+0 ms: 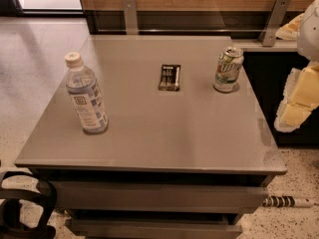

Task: Move 7up can near blue plastic bottle

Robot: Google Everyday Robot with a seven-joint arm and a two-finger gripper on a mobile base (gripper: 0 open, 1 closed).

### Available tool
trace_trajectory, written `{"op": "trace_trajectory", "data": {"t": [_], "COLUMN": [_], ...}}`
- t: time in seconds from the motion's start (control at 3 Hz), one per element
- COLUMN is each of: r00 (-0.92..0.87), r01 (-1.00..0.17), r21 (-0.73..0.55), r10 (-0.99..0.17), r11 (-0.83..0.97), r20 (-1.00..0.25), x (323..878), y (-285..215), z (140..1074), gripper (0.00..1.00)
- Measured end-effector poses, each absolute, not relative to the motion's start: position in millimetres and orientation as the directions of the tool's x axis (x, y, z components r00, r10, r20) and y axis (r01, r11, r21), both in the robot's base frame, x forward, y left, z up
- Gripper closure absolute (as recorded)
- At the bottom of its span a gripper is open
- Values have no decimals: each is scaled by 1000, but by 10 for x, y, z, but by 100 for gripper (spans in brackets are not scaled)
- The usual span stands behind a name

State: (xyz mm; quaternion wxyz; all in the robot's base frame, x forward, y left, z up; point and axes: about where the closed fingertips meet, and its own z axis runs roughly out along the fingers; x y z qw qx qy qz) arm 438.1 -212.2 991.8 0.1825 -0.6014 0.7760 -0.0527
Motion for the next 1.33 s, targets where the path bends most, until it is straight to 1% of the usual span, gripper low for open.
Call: {"op": "trace_trajectory", "data": {"t": [0.67, 1.0, 1.33], "r00": [-230, -354, -431], "r01": [-902, -842, -767], "r21": [-312, -274, -209], "r10": [-945, -860, -728], "r11": [297, 464, 607], "r20": [-234, -368, -534], "x": [4409, 4387, 4402], "y": [-2167, -2393, -2483], "z": [9944, 9696, 9425], "gripper": [0, 0, 0]}}
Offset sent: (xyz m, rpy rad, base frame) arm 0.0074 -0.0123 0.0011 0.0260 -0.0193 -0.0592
